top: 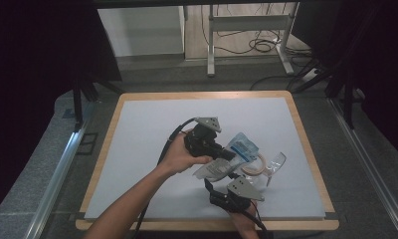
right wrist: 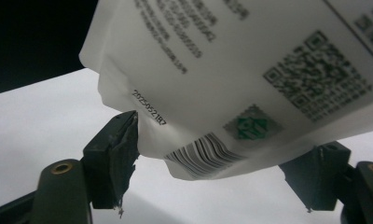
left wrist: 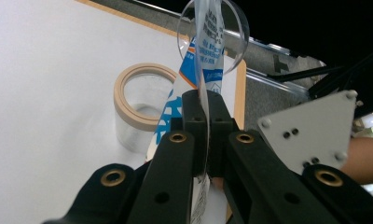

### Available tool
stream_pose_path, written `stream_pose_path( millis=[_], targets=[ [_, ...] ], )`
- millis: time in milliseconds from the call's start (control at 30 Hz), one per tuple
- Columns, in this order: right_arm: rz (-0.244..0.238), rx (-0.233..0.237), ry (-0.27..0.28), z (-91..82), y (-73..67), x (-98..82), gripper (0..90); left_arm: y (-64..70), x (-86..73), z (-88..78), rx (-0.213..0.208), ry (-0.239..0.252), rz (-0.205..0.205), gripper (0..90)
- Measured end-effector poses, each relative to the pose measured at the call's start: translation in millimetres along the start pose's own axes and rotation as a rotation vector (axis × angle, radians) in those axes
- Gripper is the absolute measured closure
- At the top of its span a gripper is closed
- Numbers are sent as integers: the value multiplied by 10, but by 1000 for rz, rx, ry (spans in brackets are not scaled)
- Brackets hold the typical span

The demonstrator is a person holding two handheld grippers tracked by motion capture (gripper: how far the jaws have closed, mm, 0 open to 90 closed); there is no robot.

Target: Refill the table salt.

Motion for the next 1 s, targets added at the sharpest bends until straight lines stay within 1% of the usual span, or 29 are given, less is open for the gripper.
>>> stream_pose_path(
  millis=[67,100,133,167,200,267,400,433,500,567,633,767,833,1000],
  targets=[
    [14,9,1,4,-24,-5,263,-24,4,17,4,-3,-4,900],
    [13,2,6,6,-31,-9,266,-35,6,28,8,-3,-10,900],
    [23,2,6,6,-42,-13,270,-46,5,37,13,-11,-17,900],
    [40,6,5,8,-52,-18,273,-60,2,44,15,-18,-14,900],
    [53,6,3,10,-59,-22,275,-80,1,60,18,-27,-19,900],
    [74,-1,5,20,-81,-29,277,-95,5,73,21,-32,-22,900],
    [82,-35,13,38,-97,-20,277,-133,28,101,25,-42,-26,900],
    [91,-44,18,43,-98,-15,277,-138,37,109,28,-45,-27,900],
    [108,-45,19,56,-100,-7,278,-142,50,125,30,-53,-26,900],
    [117,-60,21,70,-96,2,281,-141,64,133,32,-53,-27,900],
    [130,-60,23,75,-87,7,286,-136,72,129,33,-54,-27,900],
    [130,-66,23,93,-82,20,286,-132,82,108,43,-49,-24,900],
    [119,-73,24,95,-82,23,281,-125,91,91,46,-38,-25,900],
    [75,-86,18,112,-89,19,274,-110,100,79,55,-39,-21,900]
  ],
)
Point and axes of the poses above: each handheld gripper's, and its own axes: z roughly forward along the jaws, x roughly out of its top, y roughly to its right, the point moved 8 cm from there along z, roughly forward along the jaws, and after that the axes turned 9 degrees about z, right-handed, at the moved point
